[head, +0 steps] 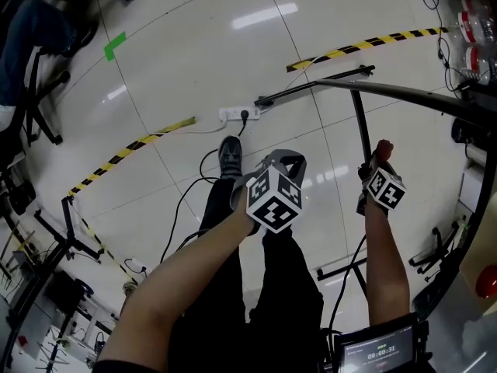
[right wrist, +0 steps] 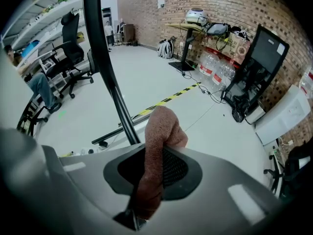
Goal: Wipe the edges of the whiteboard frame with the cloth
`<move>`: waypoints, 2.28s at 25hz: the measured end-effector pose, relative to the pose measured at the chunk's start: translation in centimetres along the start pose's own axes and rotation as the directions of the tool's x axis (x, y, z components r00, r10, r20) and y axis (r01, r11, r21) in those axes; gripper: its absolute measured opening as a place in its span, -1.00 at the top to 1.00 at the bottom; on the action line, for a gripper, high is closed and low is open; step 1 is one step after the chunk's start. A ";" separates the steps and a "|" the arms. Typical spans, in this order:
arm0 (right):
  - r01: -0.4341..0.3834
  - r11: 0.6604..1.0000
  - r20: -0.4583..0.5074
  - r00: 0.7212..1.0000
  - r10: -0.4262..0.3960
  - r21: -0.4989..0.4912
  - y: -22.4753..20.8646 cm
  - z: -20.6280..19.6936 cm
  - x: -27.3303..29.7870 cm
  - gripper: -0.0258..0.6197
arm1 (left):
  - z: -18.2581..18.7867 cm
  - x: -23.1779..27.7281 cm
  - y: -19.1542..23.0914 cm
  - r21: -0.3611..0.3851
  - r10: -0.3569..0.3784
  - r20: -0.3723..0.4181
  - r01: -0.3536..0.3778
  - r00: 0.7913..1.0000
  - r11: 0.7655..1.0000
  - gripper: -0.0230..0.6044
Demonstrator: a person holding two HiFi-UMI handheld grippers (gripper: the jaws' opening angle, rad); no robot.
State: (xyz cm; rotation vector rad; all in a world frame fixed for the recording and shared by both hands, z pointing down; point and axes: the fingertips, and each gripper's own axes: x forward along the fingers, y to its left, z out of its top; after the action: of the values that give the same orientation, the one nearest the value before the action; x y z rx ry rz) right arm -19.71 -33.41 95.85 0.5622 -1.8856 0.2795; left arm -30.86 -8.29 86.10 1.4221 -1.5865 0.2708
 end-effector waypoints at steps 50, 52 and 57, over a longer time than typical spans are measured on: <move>-0.284 0.950 0.251 0.936 0.245 0.131 13.4 15.4 3.1 0.72 | 0.4 -2.0 7.4 -0.072 -0.009 0.022 0.011 1.000 0.997 0.91; -0.331 0.924 0.285 0.920 0.271 0.192 13.7 15.8 3.0 0.72 | 0.2 -1.5 7.3 -0.058 -0.021 0.019 0.022 1.000 0.998 0.91; -0.508 0.794 0.372 0.845 0.384 0.334 14.6 15.8 2.1 0.72 | 0.7 -0.8 6.8 -0.002 -0.050 0.027 0.051 0.998 0.999 0.91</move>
State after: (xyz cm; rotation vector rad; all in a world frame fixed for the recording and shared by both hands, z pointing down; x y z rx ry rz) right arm -40.55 -28.39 92.87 0.4386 -2.2480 0.9927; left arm -37.14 -6.28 87.92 1.4669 -1.5699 0.2201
